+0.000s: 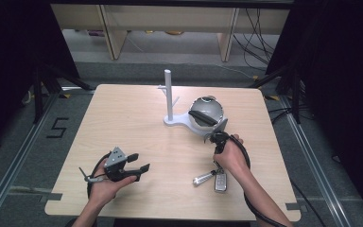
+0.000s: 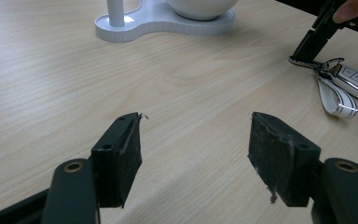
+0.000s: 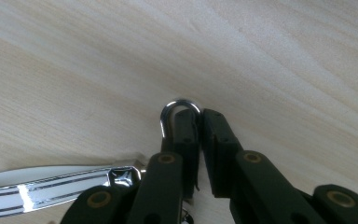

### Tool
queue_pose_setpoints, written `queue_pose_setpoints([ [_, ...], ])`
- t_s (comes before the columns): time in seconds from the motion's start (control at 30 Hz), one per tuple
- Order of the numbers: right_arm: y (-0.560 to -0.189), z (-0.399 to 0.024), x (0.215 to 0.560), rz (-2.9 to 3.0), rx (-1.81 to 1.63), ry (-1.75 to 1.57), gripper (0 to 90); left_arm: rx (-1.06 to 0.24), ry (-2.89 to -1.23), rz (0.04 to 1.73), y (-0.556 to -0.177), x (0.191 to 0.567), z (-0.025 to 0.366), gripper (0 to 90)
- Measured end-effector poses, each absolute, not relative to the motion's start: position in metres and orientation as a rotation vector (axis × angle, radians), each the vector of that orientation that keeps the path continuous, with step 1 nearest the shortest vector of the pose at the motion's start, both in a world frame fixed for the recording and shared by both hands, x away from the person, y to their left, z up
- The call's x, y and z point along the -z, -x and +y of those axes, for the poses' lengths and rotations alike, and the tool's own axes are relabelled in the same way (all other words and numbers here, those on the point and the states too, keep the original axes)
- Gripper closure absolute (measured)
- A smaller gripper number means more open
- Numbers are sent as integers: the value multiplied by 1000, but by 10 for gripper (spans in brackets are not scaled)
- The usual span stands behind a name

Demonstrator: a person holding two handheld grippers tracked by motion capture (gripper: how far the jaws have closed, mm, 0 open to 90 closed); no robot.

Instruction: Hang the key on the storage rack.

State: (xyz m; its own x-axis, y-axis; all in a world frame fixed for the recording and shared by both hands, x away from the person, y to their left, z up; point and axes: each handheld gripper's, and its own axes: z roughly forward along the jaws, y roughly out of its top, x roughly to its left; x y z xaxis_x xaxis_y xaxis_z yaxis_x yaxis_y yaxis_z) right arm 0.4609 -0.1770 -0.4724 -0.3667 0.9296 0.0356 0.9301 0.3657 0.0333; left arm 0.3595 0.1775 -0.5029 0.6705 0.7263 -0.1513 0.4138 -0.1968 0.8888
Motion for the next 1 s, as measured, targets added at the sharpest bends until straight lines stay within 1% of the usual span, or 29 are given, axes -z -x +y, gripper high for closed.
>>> queue_pose_setpoints([
  [0.13,-459,-177,473,-2633,98,1735,863,-368,-1823,907,-359,503,176,337],
  [0.23,-455,-181,473,-2630,186,1748,879,-368,-1829,903,-358,502,176,337],
  [0.4,-447,-191,468,-2656,325,1765,881,-361,-1825,894,-359,501,174,337],
  [0.53,-444,-196,472,-2682,417,1724,881,-359,-1824,892,-358,501,172,337],
  [0.57,-442,-196,472,-2659,449,1763,881,-359,-1830,889,-358,501,172,337],
  [0.87,-437,-189,443,-2677,553,1799,881,-337,-1825,840,-358,490,162,341],
  [0.97,-436,-187,433,-2719,659,1782,881,-293,-1812,803,-360,484,154,347],
  [1.0,-435,-185,429,-2728,701,1771,881,-259,-1795,794,-361,482,149,351],
])
